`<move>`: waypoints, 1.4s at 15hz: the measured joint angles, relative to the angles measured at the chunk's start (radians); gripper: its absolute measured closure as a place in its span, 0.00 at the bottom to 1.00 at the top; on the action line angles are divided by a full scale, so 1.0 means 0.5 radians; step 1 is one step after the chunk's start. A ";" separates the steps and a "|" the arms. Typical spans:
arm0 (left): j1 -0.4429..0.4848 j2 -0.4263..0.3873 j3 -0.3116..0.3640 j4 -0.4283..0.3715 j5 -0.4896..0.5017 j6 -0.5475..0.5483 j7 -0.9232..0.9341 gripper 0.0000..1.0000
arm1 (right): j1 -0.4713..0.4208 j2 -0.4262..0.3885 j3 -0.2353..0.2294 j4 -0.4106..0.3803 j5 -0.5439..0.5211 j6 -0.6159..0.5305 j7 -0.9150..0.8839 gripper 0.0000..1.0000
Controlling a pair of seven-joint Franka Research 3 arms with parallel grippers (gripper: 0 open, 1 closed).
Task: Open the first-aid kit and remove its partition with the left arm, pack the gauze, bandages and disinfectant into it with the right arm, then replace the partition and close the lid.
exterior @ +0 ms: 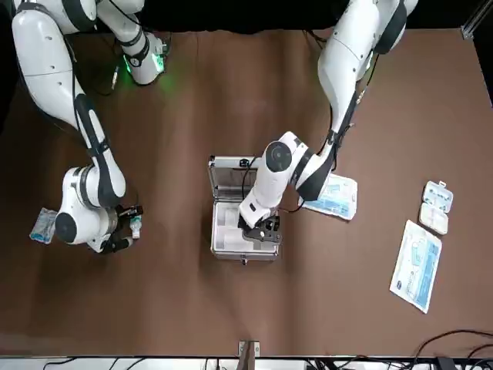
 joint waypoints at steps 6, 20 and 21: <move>-0.028 0.019 0.001 0.002 0.000 -0.012 0.005 0.27 | -0.003 0.003 -0.002 -0.004 -0.001 0.025 0.001 0.56; -0.044 0.008 -0.023 0.059 0.000 -0.232 0.014 0.37 | -0.004 0.002 0.011 0.205 0.003 -0.119 0.178 0.60; -0.044 0.008 -0.025 0.062 0.000 -0.231 0.014 0.42 | -0.003 0.002 0.014 0.225 0.003 -0.151 0.192 0.60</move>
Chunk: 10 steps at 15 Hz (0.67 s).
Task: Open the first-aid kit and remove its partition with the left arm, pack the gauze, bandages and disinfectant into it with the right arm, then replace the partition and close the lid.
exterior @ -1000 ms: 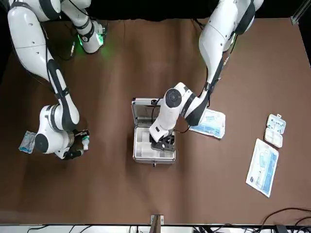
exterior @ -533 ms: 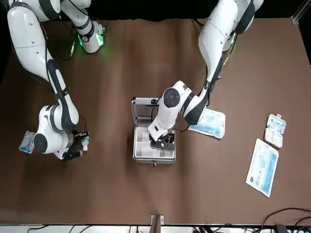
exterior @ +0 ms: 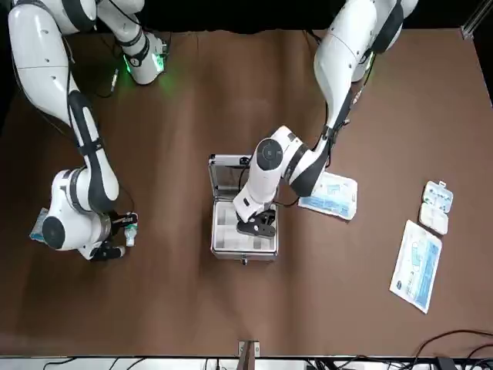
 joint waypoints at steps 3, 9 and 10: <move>-0.002 -0.002 -0.002 0.003 0.000 -0.004 0.000 0.51 | 0.000 0.000 0.006 0.030 0.000 -0.032 0.019 0.60; 0.001 -0.004 -0.023 0.008 0.000 -0.057 0.000 0.52 | 0.017 0.000 0.017 0.032 0.000 -0.055 0.070 0.60; 0.001 -0.004 -0.035 0.009 0.000 -0.095 0.000 0.52 | 0.022 0.000 0.017 0.032 0.000 -0.058 0.077 0.60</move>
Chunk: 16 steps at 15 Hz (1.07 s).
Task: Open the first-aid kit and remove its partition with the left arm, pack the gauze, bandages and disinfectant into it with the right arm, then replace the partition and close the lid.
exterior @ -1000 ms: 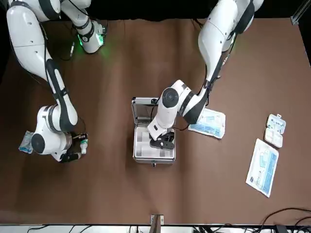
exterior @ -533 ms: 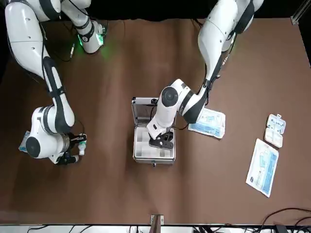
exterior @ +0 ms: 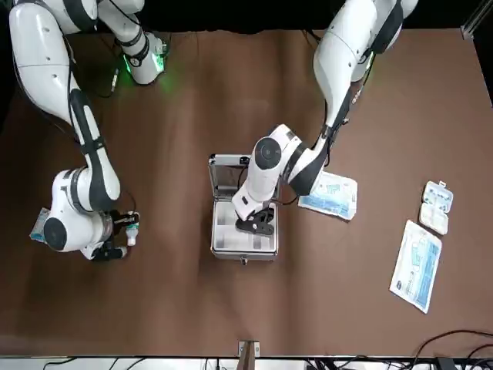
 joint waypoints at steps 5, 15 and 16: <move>0.004 -0.002 -0.011 0.000 0.000 -0.045 0.000 0.52 | 0.005 0.000 0.000 0.002 0.000 -0.032 0.014 0.60; 0.007 -0.002 0.001 0.002 0.000 -0.049 -0.002 0.92 | 0.082 0.000 0.004 0.041 0.000 -0.051 0.116 0.60; 0.005 -0.002 0.003 0.002 0.000 -0.050 -0.005 0.93 | 0.082 0.000 0.004 0.044 0.000 -0.051 0.118 0.60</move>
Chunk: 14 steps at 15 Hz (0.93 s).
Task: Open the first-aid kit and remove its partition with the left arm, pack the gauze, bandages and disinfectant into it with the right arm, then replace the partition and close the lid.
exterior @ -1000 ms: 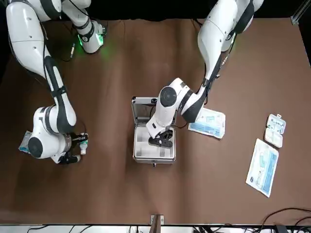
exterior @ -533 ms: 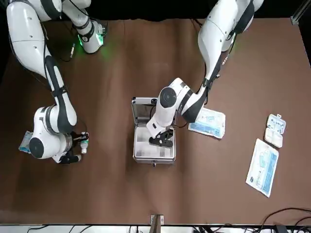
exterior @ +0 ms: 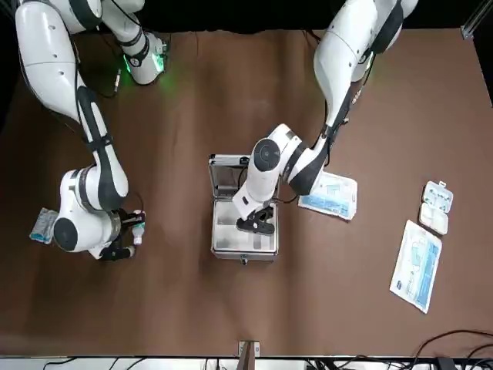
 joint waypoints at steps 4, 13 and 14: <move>0.000 -0.001 0.002 0.002 0.000 -0.001 -0.035 0.97 | -0.002 0.000 -0.001 0.031 0.019 -0.033 0.008 0.60; 0.009 -0.117 -0.002 0.012 -0.001 -0.060 -0.037 0.97 | 0.013 0.000 0.004 0.063 0.121 -0.040 0.060 0.60; 0.008 -0.150 -0.001 0.013 0.000 -0.075 -0.032 0.97 | 0.022 0.000 0.006 0.076 0.135 -0.041 0.092 0.60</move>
